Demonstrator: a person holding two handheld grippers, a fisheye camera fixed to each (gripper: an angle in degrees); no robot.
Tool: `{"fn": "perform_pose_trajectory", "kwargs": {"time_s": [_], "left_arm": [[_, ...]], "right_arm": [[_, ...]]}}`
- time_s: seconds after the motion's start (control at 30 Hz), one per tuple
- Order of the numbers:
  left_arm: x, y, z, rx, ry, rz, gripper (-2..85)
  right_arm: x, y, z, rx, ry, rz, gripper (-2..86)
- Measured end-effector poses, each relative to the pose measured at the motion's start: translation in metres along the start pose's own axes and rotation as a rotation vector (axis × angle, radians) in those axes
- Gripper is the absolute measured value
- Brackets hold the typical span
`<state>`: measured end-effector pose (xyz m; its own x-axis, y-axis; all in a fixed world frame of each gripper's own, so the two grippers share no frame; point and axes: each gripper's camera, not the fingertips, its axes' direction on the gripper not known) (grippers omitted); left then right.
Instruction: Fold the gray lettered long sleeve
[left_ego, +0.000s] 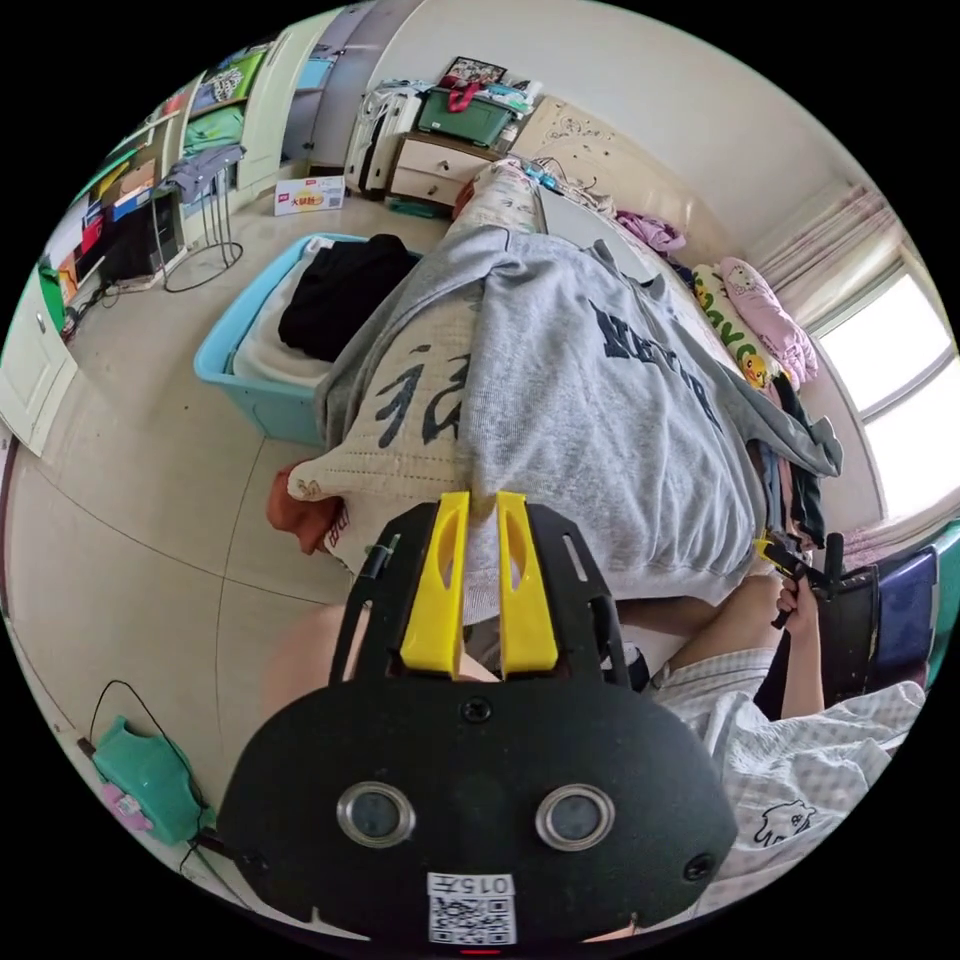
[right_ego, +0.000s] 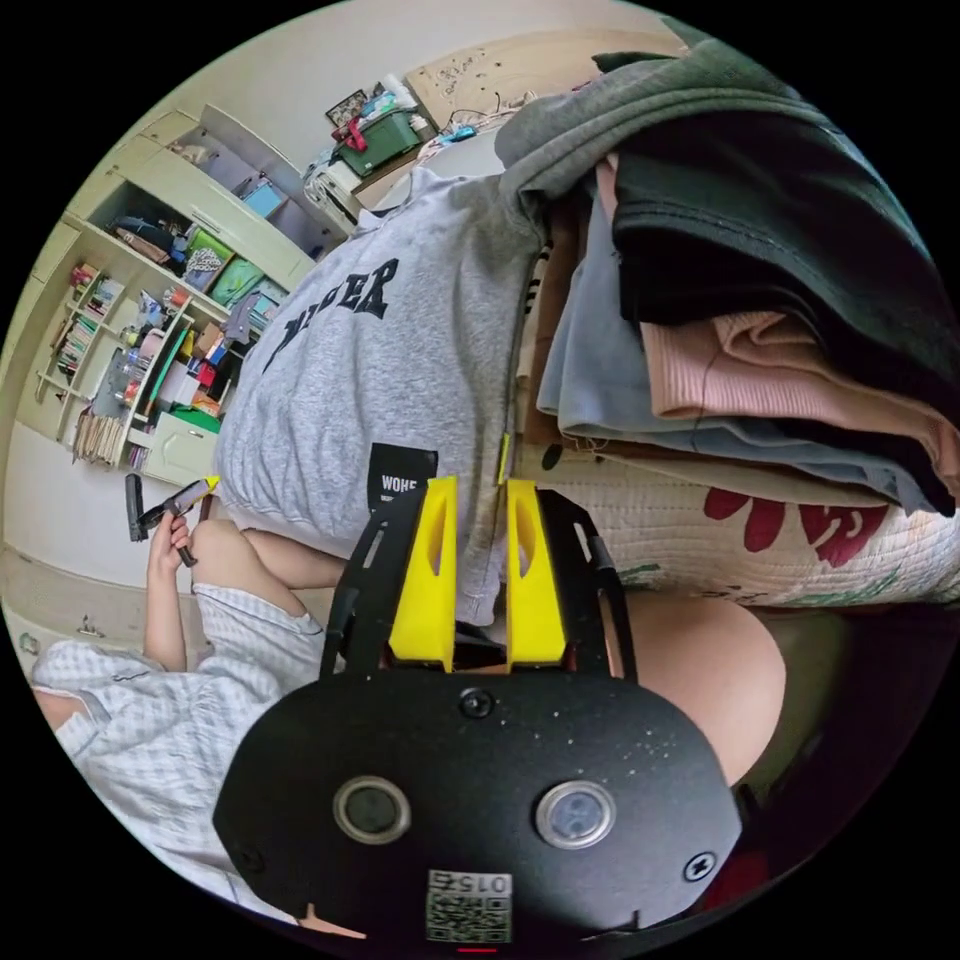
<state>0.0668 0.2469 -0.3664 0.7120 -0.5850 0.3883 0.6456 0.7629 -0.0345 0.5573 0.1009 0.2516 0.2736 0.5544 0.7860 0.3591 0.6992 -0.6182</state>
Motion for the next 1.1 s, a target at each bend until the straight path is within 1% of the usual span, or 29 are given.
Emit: {"fn": "perform_pose_trajectory", "kwargs": {"time_s": [0.03,0.07,0.13,0.23,0.33,0.5,0.73,0.87,0.93,1.1], "left_arm": [[0.002,0.000,-0.002,-0.002,-0.018,0.014,1.2],[0.003,-0.001,-0.003,-0.005,-0.031,0.019,0.9],[0.010,-0.003,-0.002,-0.026,-0.099,0.049,0.0],[0.025,-0.009,0.013,-0.072,-0.192,0.090,-0.2],[0.034,-0.016,0.025,-0.112,-0.230,0.101,-0.2],[0.041,-0.018,0.032,-0.105,-0.245,0.083,0.0],[0.043,-0.027,0.042,-0.142,-0.226,0.016,0.1],[0.049,-0.025,0.045,-0.131,-0.247,-0.008,0.1],[0.058,-0.026,0.051,-0.139,-0.291,0.007,0.2],[0.064,-0.027,0.060,-0.151,-0.318,0.012,0.2]], "right_arm": [[0.004,0.001,0.003,-0.004,0.058,0.002,3.4],[0.009,0.002,0.007,-0.008,0.087,-0.014,2.6],[0.020,0.001,0.015,-0.019,0.072,0.000,1.7],[0.019,-0.004,0.047,-0.048,0.141,-0.019,1.0],[0.012,-0.006,0.076,-0.067,0.232,-0.052,0.8],[-0.002,0.001,0.127,-0.055,0.398,-0.109,0.8],[0.022,0.020,0.164,0.015,0.387,-0.075,0.8],[0.020,0.030,0.194,0.032,0.478,-0.111,0.8],[0.023,0.036,0.204,0.047,0.497,-0.128,0.8],[0.050,0.046,0.217,0.070,0.444,-0.107,0.7]]}}
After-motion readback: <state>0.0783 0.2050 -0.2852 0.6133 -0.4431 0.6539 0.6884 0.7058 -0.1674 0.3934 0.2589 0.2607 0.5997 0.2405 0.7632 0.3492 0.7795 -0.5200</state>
